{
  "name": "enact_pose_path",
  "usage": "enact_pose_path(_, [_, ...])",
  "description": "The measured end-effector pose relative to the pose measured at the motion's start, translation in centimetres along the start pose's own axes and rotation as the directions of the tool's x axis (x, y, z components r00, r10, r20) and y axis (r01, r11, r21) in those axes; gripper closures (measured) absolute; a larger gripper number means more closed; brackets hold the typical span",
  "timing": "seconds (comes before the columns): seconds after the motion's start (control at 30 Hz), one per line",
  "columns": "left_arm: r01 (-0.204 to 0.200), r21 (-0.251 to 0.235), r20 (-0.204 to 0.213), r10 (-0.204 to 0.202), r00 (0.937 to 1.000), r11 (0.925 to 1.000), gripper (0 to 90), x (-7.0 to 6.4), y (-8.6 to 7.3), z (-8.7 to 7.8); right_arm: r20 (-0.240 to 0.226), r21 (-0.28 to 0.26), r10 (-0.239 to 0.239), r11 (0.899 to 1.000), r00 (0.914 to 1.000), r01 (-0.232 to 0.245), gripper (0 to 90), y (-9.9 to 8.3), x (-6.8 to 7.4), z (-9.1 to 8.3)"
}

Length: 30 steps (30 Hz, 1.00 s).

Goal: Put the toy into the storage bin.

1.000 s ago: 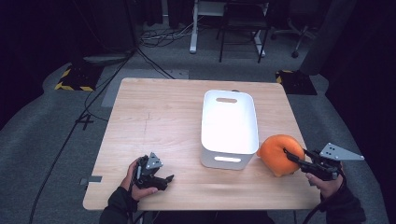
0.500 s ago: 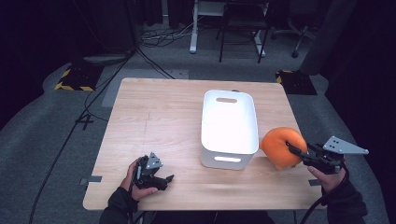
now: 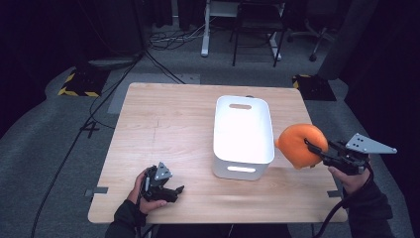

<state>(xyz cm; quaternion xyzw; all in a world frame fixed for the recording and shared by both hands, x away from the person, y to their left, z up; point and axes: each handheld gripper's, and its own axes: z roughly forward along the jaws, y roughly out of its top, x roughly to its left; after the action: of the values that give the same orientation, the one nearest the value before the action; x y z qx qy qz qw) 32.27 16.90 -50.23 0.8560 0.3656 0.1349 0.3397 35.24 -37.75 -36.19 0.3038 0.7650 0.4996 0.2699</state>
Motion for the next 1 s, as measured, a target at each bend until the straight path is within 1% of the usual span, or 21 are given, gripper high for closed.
enact_pose_path(0.03, [0.009,0.0,0.005,-0.009,0.9999,1.0,15.3,-0.1,0.0,0.0,-0.003,-0.005,-0.006,1.0,1.0,0.006,59.2,0.3,0.0,0.0])
enact_pose_path(0.07, [0.008,0.0,-0.002,-0.008,1.0,1.0,15.3,-0.1,0.0,0.0,-0.003,-0.005,-0.006,1.0,1.0,0.006,59.2,0.3,0.0,0.0])
enact_pose_path(0.23, [0.009,0.001,-0.002,-0.009,1.0,1.0,15.3,-0.1,0.0,0.0,-0.004,-0.005,-0.01,1.0,0.9999,0.01,59.0,1.1,-0.1,0.0])
enact_pose_path(0.3, [0.01,0.001,-0.003,-0.01,0.9999,0.9999,15.3,-0.1,0.0,0.0,0.002,-0.007,-0.022,1.0,0.9998,0.022,58.9,1.5,-0.2,0.1])
enact_pose_path(0.5, [0.01,0.001,-0.003,-0.01,0.9999,0.9999,15.3,-0.1,0.0,0.0,0.004,-0.022,-0.013,1.0,0.9999,0.013,58.4,2.1,-0.3,0.1])
enact_pose_path(0.57, [0.011,-0.001,-0.005,-0.011,0.9999,0.9999,15.3,-0.1,-0.1,0.0,0.008,-0.029,-0.024,0.999,0.9997,0.024,58.4,2.7,-0.3,0.1])
enact_pose_path(0.67, [0.01,0.001,-0.004,-0.01,0.9999,1.0,15.3,-0.1,-0.1,0.0,0.011,-0.031,-0.026,0.999,0.9996,0.026,58.3,2.9,-0.3,0.1])
enact_pose_path(0.8, [0.01,0.001,-0.004,-0.01,0.9999,1.0,15.3,-0.1,-0.1,0.0,0.019,-0.04,-0.042,0.998,0.9989,0.043,58.2,3.6,-0.2,0.0])
enact_pose_path(1.0, [0.01,0.001,-0.003,-0.01,0.9999,0.9999,15.3,-0.1,0.0,0.0,0.017,-0.053,-0.057,0.997,0.9982,0.058,58.1,4.5,0.1,0.0])
